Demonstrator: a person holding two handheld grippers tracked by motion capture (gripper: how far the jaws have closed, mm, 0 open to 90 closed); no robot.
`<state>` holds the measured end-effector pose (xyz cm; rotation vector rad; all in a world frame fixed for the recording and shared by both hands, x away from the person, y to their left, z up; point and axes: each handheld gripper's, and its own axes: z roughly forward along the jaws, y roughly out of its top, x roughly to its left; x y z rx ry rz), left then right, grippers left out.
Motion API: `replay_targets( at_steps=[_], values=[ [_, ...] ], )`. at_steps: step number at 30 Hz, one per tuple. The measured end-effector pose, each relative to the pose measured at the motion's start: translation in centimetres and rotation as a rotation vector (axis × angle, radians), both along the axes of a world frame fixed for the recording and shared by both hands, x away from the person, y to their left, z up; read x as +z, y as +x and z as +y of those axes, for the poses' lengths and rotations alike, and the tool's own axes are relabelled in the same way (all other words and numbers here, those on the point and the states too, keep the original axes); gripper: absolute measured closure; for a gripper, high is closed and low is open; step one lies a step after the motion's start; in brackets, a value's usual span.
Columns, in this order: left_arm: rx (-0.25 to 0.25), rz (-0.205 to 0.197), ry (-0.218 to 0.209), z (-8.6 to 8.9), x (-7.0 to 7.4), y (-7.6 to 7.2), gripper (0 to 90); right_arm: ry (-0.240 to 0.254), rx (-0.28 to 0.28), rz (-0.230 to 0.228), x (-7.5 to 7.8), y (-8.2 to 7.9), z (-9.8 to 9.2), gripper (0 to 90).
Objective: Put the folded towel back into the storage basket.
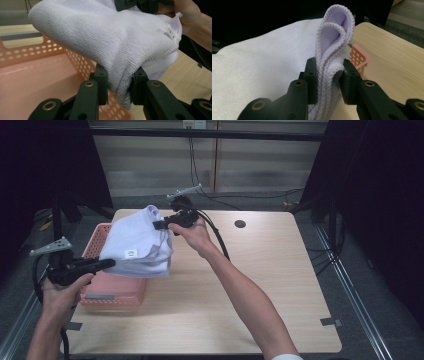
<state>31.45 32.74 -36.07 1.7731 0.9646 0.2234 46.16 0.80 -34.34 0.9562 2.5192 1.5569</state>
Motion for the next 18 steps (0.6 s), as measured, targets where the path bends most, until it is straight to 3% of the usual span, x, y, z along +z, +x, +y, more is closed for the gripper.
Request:
replay_targets(
  at_steps=[8,9,13,18],
  values=[
    [0.071,0.017,0.028,3.3,0.1,-0.4,73.1,0.003,0.026,0.014,0.1,0.8,4.0,70.4],
    [0.098,0.018,0.032,4.1,0.2,-0.5,73.0,0.002,0.03,0.012,0.1,0.9,4.4,70.4],
    [0.138,0.02,0.041,5.3,0.0,-0.6,73.2,0.025,0.024,0.024,0.1,0.8,5.9,70.4],
    [0.162,0.033,0.056,6.3,-0.3,-0.8,73.2,-0.001,0.013,0.032,-0.6,0.7,7.4,70.4]
  ],
)
